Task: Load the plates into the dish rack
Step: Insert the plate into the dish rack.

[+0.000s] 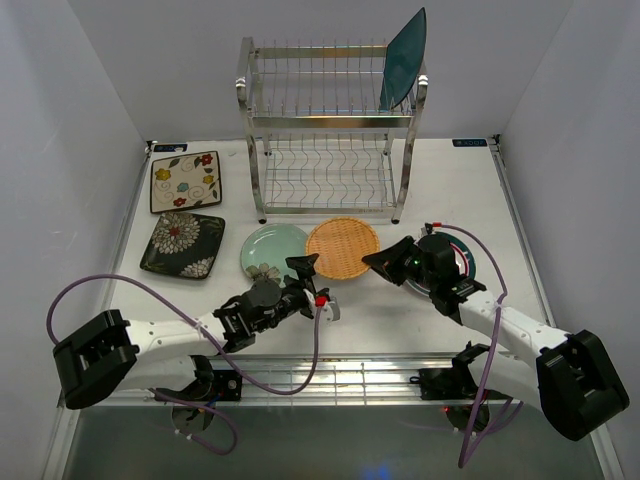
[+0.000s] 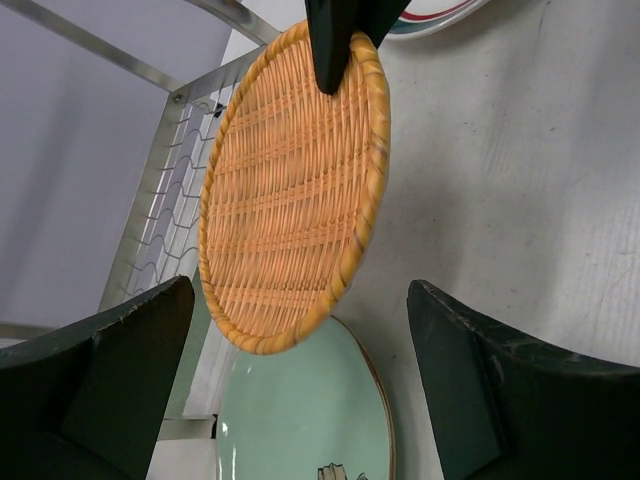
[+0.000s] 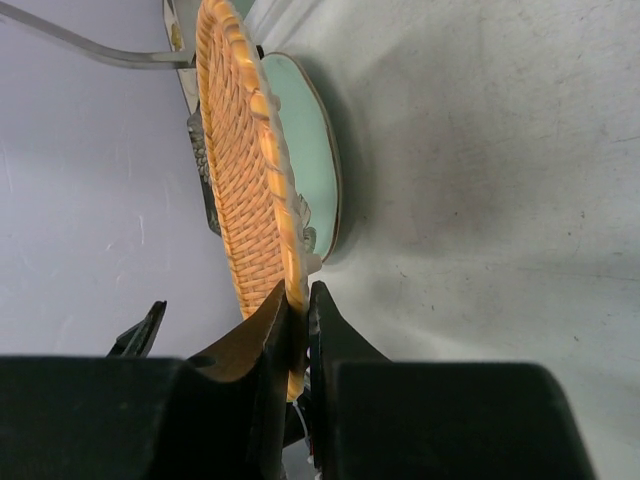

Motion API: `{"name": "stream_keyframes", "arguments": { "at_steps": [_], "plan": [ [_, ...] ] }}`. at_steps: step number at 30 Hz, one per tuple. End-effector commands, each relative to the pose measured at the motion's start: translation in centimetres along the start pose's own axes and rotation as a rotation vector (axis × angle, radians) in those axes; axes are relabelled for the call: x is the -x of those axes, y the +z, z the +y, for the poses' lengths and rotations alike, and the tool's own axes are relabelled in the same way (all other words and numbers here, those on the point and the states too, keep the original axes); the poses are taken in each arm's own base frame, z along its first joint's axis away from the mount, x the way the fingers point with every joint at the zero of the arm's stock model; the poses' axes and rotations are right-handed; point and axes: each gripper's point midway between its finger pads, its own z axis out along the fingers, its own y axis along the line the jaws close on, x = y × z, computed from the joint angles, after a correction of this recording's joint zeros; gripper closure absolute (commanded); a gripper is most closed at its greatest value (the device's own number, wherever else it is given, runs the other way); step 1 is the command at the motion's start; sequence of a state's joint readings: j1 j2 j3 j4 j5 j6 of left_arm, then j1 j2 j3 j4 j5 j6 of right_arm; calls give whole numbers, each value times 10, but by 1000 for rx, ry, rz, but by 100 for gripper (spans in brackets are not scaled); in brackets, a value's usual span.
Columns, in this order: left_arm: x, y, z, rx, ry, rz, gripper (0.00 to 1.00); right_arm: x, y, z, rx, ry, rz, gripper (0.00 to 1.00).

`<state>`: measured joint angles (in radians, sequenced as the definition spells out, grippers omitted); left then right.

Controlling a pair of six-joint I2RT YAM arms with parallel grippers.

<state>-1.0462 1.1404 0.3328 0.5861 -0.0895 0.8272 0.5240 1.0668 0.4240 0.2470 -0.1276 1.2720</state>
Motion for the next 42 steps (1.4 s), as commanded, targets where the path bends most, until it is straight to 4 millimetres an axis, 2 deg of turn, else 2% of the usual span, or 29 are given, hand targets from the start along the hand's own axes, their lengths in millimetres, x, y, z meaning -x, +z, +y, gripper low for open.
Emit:
{"name": "stream_keyframes", "arguments": {
  "at_steps": [1,7,11,18,22,28,29,32,42],
  "plan": [
    [1,0,11,73,54,15,2,1,-5,45,141,-27,23,92],
    [-9,4,1,71,117,55,4,0,-8,46,131,-48,31,92],
    [-13,6,-1,72,134,76,10,-1,-8,45,127,-54,40,92],
    [-21,10,-7,63,169,119,26,3,-10,43,107,-57,15,92],
    [-21,11,-6,69,180,127,35,8,-11,40,90,-58,-16,92],
    [-17,9,-9,61,182,109,43,7,-13,42,95,-60,-13,92],
    [-18,9,-9,60,182,110,48,7,-13,42,94,-60,-13,92],
    [-17,10,-9,62,185,115,55,7,-14,42,93,-63,-15,92],
    [-18,12,-17,41,194,118,56,4,-12,44,105,-71,10,92]
  ]
}}
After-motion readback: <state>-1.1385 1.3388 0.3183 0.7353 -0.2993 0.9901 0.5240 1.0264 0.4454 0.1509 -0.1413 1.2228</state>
